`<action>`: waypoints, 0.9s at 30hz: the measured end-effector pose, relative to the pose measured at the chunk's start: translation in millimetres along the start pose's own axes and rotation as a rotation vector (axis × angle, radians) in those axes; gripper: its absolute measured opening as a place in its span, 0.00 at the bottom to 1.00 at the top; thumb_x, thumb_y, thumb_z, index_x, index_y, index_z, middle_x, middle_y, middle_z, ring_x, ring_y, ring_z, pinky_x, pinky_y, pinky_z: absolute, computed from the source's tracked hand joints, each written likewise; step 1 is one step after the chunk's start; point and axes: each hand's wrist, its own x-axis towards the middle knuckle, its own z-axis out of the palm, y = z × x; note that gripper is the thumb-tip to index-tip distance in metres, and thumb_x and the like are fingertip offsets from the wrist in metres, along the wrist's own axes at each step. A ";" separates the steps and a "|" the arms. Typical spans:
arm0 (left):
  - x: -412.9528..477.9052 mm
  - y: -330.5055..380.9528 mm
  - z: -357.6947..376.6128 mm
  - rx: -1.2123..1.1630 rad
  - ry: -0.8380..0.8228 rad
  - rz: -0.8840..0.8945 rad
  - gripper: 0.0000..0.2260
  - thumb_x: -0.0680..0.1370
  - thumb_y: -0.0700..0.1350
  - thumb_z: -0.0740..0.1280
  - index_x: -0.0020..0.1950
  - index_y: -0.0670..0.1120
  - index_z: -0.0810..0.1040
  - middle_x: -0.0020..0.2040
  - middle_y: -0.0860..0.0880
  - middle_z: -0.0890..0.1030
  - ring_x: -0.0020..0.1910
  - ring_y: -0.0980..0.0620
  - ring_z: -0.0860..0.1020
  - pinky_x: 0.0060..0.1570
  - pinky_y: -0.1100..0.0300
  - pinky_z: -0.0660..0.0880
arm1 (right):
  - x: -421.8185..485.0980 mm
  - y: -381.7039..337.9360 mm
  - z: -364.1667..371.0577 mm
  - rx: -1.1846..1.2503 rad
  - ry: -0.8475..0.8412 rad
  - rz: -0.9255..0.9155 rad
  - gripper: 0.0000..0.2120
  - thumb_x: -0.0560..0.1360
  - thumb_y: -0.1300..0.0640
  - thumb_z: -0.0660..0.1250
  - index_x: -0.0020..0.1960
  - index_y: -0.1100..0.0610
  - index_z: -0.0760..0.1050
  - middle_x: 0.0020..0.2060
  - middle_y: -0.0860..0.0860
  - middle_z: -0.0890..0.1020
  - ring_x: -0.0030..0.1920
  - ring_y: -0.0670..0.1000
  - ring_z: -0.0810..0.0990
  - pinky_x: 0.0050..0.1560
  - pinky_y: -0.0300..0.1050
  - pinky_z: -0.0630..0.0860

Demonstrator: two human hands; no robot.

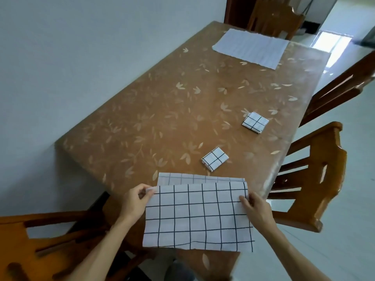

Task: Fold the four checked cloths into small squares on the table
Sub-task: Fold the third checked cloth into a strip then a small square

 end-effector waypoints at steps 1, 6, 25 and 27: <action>13.5 -1.7 6.0 0.018 -0.019 -0.001 0.04 0.78 0.48 0.70 0.43 0.54 0.81 0.38 0.54 0.83 0.40 0.54 0.81 0.42 0.54 0.78 | 5.8 3.0 3.3 -0.003 0.022 0.034 0.13 0.79 0.50 0.66 0.39 0.56 0.74 0.32 0.52 0.80 0.34 0.52 0.79 0.35 0.48 0.76; 65.3 -9.0 35.1 0.210 -0.078 0.012 0.07 0.78 0.52 0.69 0.42 0.52 0.80 0.37 0.55 0.81 0.38 0.52 0.79 0.38 0.53 0.77 | 27.4 10.2 17.8 -0.065 0.130 0.154 0.14 0.78 0.49 0.67 0.37 0.54 0.73 0.31 0.51 0.78 0.32 0.51 0.76 0.33 0.47 0.73; 23.4 16.4 96.2 0.504 -0.145 0.679 0.20 0.79 0.53 0.65 0.69 0.49 0.71 0.70 0.45 0.71 0.69 0.47 0.69 0.68 0.49 0.71 | 20.1 -6.8 85.7 -0.613 0.139 -0.370 0.28 0.79 0.54 0.64 0.76 0.55 0.60 0.78 0.57 0.58 0.77 0.57 0.57 0.74 0.56 0.60; 0.6 15.1 119.2 0.564 -0.250 0.792 0.22 0.78 0.53 0.66 0.71 0.48 0.70 0.73 0.43 0.69 0.73 0.45 0.66 0.73 0.47 0.65 | 13.7 -8.5 103.1 -0.658 0.042 -0.451 0.29 0.80 0.54 0.57 0.79 0.56 0.54 0.79 0.56 0.51 0.79 0.55 0.50 0.77 0.54 0.53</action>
